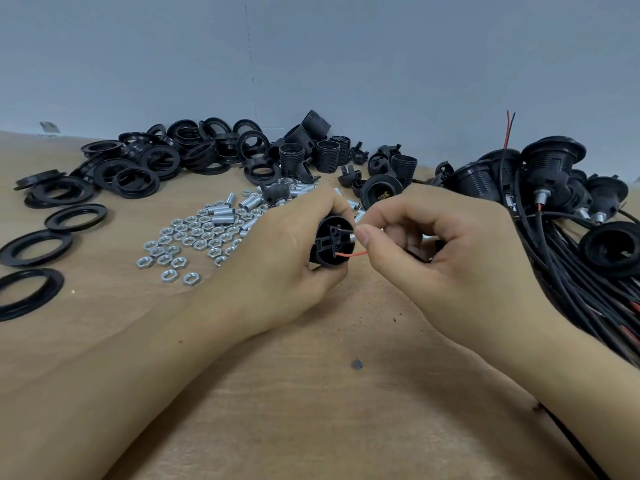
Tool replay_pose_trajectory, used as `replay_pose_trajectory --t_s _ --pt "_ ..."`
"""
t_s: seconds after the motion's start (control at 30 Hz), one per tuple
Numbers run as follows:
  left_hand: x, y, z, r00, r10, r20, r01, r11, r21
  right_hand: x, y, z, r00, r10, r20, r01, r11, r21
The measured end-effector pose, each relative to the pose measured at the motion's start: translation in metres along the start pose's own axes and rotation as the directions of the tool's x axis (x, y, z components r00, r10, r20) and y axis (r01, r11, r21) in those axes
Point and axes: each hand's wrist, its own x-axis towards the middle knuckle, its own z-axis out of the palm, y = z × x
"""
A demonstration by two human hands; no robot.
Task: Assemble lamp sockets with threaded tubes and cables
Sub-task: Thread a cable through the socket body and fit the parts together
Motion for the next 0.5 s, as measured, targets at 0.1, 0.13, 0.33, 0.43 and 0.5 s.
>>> replay_pose_trajectory --t_s 0.1,0.13,0.33,0.43,0.5 --pt "-0.0013 -0.0009 0.0016 1.0 0.008 0.023 -0.009 0.999 0.043 -0.0001 0.0006 0.0011 1.0 0.023 0.01 -0.023 1.0 -0.007" --pt "-0.0019 -0.0009 0.0024 0.999 0.008 0.034 -0.01 0.999 0.051 0.0 0.0008 0.0015 0.999 0.032 0.013 -0.032 0.999 -0.012" --pt "-0.003 0.0003 0.0034 0.999 0.0 0.047 -0.003 0.997 0.073 -0.0006 0.0007 0.0017 0.996 0.065 0.059 -0.064 0.998 -0.007" --pt "-0.0038 0.0014 0.0041 0.999 0.007 0.05 -0.011 0.996 0.092 0.0003 0.0014 0.0023 0.995 0.068 0.073 -0.067 0.997 -0.023" --pt "-0.0039 0.0021 0.0043 0.998 0.009 0.057 -0.015 0.993 0.116 0.0006 0.0015 0.0013 0.994 0.075 0.085 -0.073 0.997 -0.022"
